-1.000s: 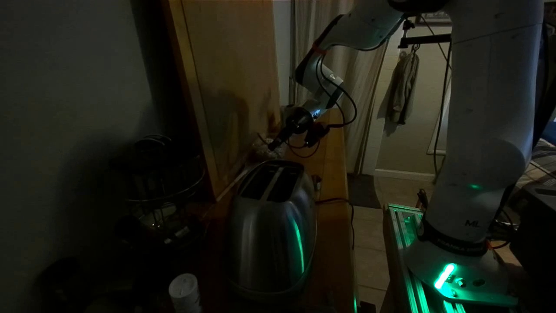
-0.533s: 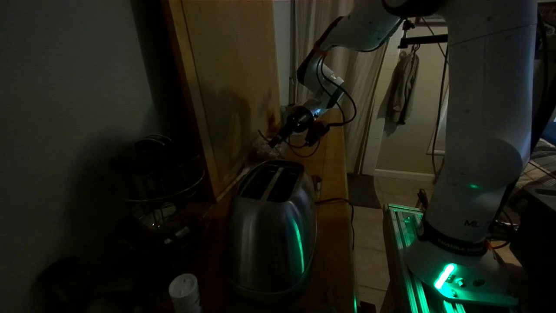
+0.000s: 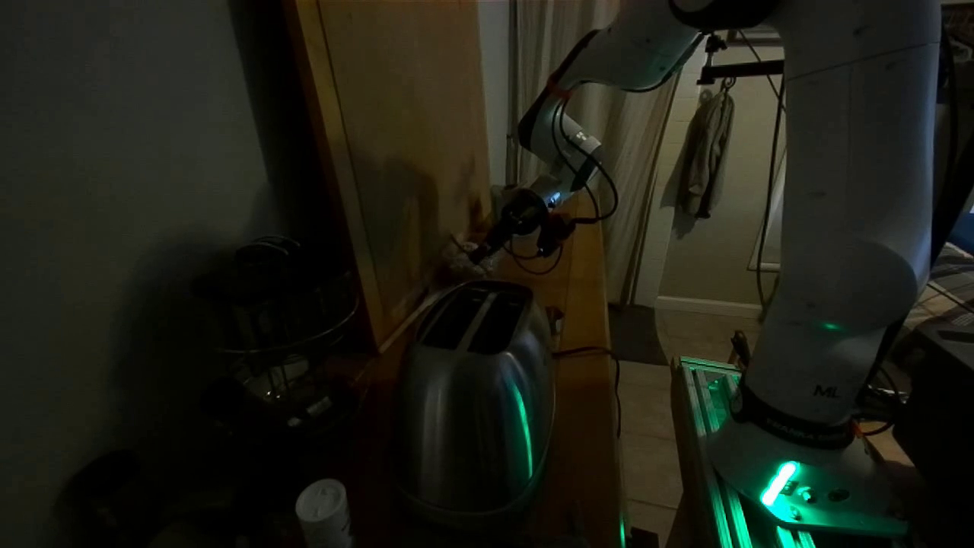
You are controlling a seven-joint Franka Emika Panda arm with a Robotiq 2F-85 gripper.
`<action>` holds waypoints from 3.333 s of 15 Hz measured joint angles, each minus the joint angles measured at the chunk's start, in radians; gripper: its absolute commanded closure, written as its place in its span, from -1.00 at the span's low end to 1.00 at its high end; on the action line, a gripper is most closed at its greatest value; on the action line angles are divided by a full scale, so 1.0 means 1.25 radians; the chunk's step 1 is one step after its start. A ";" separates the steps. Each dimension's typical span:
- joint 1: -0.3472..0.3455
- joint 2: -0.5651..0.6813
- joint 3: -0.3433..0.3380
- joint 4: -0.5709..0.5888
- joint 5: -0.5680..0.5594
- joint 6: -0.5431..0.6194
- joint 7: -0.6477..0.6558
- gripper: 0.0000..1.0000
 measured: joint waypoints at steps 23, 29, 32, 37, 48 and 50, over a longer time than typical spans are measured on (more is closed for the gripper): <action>-0.009 0.006 0.000 -0.020 0.003 -0.124 -0.001 0.96; -0.019 0.017 -0.004 -0.018 0.005 -0.116 -0.004 0.96; -0.015 0.017 -0.004 -0.018 0.005 -0.092 -0.005 0.96; 0.028 -0.036 -0.001 -0.047 0.004 0.061 -0.007 0.96; 0.032 -0.119 -0.005 -0.085 -0.005 -0.052 -0.021 0.96; 0.012 -0.112 -0.016 -0.078 -0.004 -0.106 -0.026 0.96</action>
